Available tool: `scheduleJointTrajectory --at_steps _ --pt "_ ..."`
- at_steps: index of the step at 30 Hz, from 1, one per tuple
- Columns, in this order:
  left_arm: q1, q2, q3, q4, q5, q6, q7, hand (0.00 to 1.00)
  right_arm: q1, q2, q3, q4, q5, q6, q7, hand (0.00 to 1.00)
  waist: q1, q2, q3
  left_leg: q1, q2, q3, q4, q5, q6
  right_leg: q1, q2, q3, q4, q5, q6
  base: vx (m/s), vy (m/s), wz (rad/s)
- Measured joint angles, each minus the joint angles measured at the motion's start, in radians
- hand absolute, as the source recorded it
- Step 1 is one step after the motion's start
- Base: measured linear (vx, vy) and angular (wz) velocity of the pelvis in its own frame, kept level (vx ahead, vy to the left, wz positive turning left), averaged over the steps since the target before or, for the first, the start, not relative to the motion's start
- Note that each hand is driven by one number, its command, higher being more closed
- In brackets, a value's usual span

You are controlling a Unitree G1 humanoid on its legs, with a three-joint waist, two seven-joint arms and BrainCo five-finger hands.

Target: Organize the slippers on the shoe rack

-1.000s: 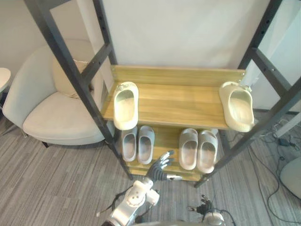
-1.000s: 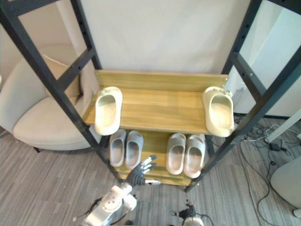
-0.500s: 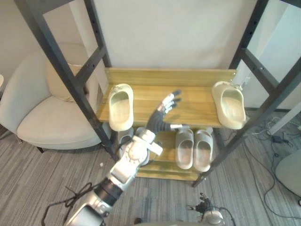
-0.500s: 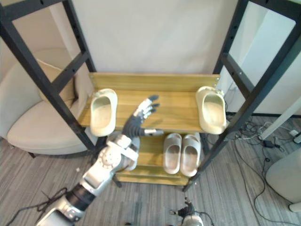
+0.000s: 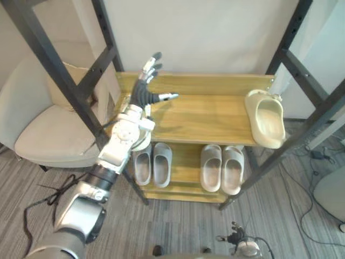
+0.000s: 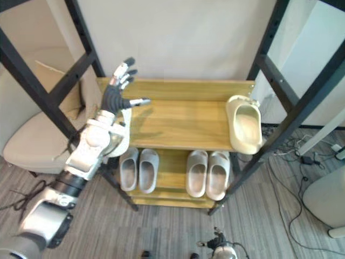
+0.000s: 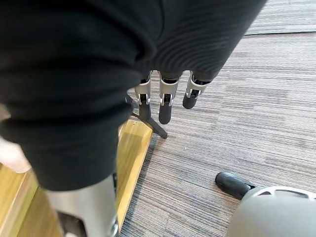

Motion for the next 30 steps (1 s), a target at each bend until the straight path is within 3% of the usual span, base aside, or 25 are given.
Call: scheduleJointTrajectory --at_steps 7,20,30 --pt "-0.022 0.122 0.058 0.039 0.029 0.019 0.01 0.0 0.009 -0.002 -0.039 -0.001 0.003 0.0 0.002 0.0 0.0 0.007 0.021 -0.027 -0.002 -0.015 0.0 0.0 0.0 -0.014 0.0 -0.005 0.0 -0.001 -0.002 0.02 -0.004 0.04" --pt "-0.02 0.137 0.066 0.045 0.124 0.038 0.007 0.0 0.03 -0.006 -0.042 -0.04 0.017 -0.01 0.002 0.0 0.002 0.024 0.032 -0.02 0.007 -0.022 0.0 0.0 0.0 -0.037 0.002 -0.002 0.065 -0.04 -0.019 -0.02 -0.006 0.0" --pt "-0.002 0.146 0.066 0.044 0.309 0.064 0.004 0.0 0.052 -0.008 -0.06 -0.078 0.017 -0.013 0.002 0.0 0.007 0.038 0.041 -0.017 0.012 -0.015 0.0 -0.001 -0.002 -0.037 0.006 0.006 0.065 -0.041 -0.019 0.0 -0.002 -0.02"
